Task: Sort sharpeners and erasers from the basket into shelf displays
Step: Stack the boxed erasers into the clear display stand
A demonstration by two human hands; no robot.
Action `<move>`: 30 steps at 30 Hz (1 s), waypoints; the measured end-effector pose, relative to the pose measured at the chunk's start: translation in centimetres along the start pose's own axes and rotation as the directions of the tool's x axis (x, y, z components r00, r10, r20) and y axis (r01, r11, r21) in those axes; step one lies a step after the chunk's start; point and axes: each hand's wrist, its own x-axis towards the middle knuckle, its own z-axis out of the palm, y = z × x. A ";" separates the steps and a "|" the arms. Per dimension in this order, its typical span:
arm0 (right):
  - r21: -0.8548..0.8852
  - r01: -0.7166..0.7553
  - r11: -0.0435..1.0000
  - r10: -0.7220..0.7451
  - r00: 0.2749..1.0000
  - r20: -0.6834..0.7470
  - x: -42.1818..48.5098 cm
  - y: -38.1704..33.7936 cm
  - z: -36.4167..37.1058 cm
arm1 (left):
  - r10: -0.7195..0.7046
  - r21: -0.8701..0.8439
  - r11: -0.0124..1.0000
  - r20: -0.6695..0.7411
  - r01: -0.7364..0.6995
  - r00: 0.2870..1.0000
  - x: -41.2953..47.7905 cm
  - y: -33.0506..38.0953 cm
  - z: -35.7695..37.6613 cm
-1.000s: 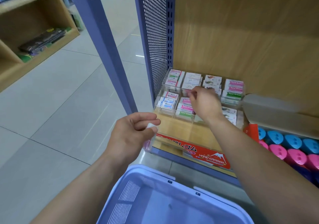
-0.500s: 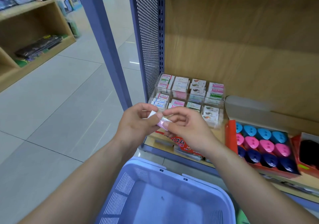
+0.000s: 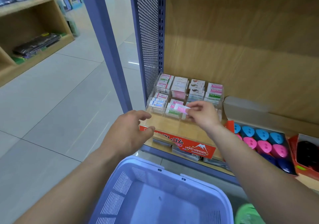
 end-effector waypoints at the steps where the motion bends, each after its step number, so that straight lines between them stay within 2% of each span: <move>1: -0.037 0.014 0.999 -0.015 0.999 -0.030 1.5 0.2 0.5 | 0.016 0.043 0.999 0.001 -0.016 1.000 0.1 -0.1 0.0; 7: -0.376 0.140 0.916 -0.192 0.976 -0.105 7.7 0.5 3.8 | 0.059 0.099 0.993 0.045 -0.063 0.997 1.1 -0.5 0.7; 12: -0.673 0.196 0.713 -0.318 0.946 -0.062 8.3 0.7 5.2 | 0.057 0.066 0.996 0.099 -0.064 0.993 1.7 -1.2 1.5; 14: -0.670 0.210 0.712 -0.354 0.932 -0.084 7.8 0.8 5.2 | 0.061 0.071 0.995 0.116 -0.070 0.991 1.8 -1.3 1.6; 18: -0.570 0.226 0.790 -0.369 0.918 -0.148 5.9 0.5 3.3 | 0.070 0.064 0.995 0.146 -0.080 0.987 1.7 -0.8 1.9; 25: -0.599 0.287 0.747 -0.351 0.936 0.012 -5.2 0.6 -5.0 | 0.208 0.090 0.965 0.321 -0.248 0.924 -1.6 4.1 5.3; 30: -0.639 0.227 0.735 -0.271 0.962 0.031 -15.6 4.6 -13.2 | 0.333 0.115 0.901 0.434 -0.418 0.837 -7.6 9.0 9.6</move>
